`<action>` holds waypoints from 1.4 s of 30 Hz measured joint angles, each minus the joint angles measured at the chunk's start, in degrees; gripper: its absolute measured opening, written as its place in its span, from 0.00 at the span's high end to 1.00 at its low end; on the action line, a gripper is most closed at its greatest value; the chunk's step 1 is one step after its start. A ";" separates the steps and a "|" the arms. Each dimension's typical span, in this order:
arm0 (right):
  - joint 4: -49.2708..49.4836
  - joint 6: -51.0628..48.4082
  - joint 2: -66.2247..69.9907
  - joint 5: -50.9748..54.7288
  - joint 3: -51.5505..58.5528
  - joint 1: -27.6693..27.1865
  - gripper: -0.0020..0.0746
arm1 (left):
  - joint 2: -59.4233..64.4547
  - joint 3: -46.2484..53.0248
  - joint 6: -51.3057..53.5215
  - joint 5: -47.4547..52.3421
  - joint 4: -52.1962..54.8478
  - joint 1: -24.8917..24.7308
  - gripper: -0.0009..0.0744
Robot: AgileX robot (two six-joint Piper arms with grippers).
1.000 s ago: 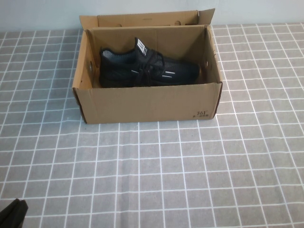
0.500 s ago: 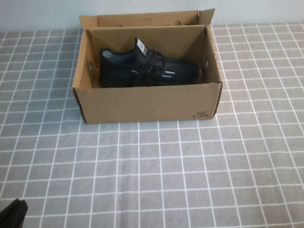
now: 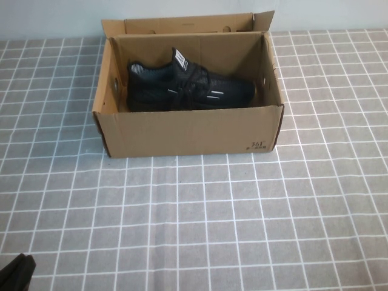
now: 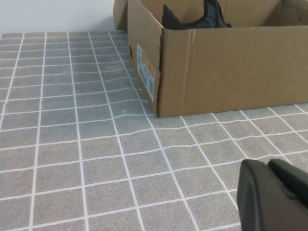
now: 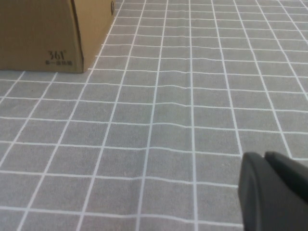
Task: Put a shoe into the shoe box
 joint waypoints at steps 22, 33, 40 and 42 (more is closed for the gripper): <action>0.12 0.00 0.00 0.14 0.00 0.00 0.99 | 0.00 0.00 0.00 0.00 0.00 0.00 0.99; 0.12 0.00 0.00 0.14 0.00 0.00 0.99 | 0.00 0.00 -7.57 -1.58 12.34 0.00 0.99; 0.12 0.00 0.00 0.14 0.00 0.00 0.99 | 0.00 0.00 -37.44 -10.37 42.10 0.00 0.99; 0.12 0.00 0.00 0.14 0.00 0.00 0.99 | 0.00 0.00 -39.24 -10.01 43.74 0.00 0.99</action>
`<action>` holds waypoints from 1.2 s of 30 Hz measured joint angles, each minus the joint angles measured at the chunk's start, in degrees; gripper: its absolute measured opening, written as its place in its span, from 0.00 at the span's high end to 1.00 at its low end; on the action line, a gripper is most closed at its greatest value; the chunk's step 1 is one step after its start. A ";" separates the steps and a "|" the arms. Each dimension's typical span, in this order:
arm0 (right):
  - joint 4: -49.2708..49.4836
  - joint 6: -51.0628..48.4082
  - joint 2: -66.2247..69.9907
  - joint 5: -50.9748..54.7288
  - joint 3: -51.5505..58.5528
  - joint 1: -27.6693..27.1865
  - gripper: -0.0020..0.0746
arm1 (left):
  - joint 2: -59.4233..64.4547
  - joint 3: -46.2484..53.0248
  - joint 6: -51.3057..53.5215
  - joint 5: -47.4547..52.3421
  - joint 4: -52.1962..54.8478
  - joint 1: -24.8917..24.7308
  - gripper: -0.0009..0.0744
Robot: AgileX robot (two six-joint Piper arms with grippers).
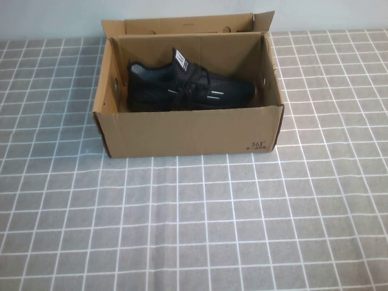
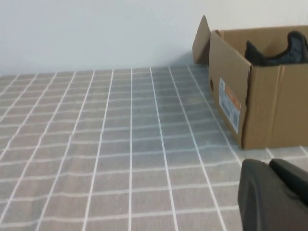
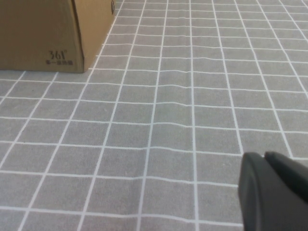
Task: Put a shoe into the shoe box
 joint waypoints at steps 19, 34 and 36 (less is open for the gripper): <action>0.00 0.00 0.00 0.00 0.00 0.00 0.99 | -0.86 0.00 -1.46 14.66 0.69 0.00 0.99; 0.00 0.00 0.00 0.00 0.00 0.00 0.99 | -0.86 0.00 -1.46 14.66 0.77 0.00 0.99; 0.00 0.00 0.00 0.00 0.00 0.00 0.99 | -0.86 0.00 -1.46 14.69 0.77 0.00 0.99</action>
